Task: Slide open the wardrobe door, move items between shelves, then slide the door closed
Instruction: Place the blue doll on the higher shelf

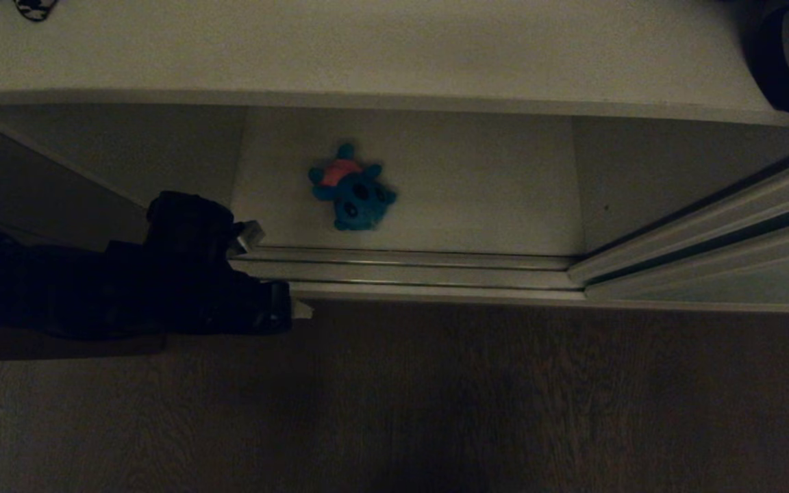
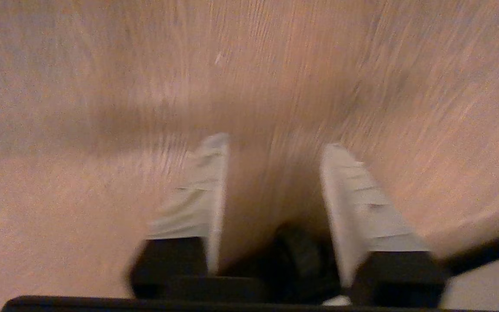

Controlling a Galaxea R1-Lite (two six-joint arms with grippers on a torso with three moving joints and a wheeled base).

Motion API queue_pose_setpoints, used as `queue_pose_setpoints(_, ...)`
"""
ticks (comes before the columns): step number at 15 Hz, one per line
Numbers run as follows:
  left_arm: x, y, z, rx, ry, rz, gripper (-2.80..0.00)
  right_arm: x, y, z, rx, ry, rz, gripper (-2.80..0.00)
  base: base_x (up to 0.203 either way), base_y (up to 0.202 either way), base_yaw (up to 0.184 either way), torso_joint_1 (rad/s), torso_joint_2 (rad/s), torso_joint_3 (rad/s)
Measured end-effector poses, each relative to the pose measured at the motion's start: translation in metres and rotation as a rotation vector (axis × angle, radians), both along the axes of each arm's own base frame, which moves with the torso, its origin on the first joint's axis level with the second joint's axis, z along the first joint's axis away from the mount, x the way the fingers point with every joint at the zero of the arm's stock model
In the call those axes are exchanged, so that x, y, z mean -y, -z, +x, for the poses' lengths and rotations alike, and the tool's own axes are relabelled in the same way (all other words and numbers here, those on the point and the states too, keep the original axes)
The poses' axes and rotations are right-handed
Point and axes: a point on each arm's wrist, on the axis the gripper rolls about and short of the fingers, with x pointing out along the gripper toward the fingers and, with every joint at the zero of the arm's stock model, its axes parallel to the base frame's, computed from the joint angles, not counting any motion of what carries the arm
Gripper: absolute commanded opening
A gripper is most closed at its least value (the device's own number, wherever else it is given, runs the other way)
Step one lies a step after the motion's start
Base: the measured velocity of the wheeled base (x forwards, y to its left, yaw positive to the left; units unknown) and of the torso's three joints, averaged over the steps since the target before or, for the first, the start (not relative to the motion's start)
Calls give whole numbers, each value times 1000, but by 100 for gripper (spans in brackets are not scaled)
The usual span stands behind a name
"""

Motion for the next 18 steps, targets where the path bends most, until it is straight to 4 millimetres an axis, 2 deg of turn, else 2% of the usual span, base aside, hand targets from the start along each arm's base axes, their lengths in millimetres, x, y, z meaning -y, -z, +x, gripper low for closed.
queue_pose_setpoints(3,7,0,24,35,-4,-18,0,0,0,0,0,0,0,-280,0,0,0,0,0,0)
queue_pose_setpoints(7,20,-4,61,175,-29,-77,0,0,0,0,0,0,0,-280,0,0,0,0,0,0)
queue_pose_setpoints(11,36,-11,95,296,-130,-86,0,0,0,0,0,0,0,-280,0,0,0,0,0,0)
queue_pose_setpoints(16,60,-1,121,352,-121,-103,0,0,0,0,0,0,0,-280,0,0,0,0,0,0)
queue_pose_setpoints(18,67,-5,128,412,-128,-120,0,0,0,0,0,0,1,-280,0,0,0,0,0,0)
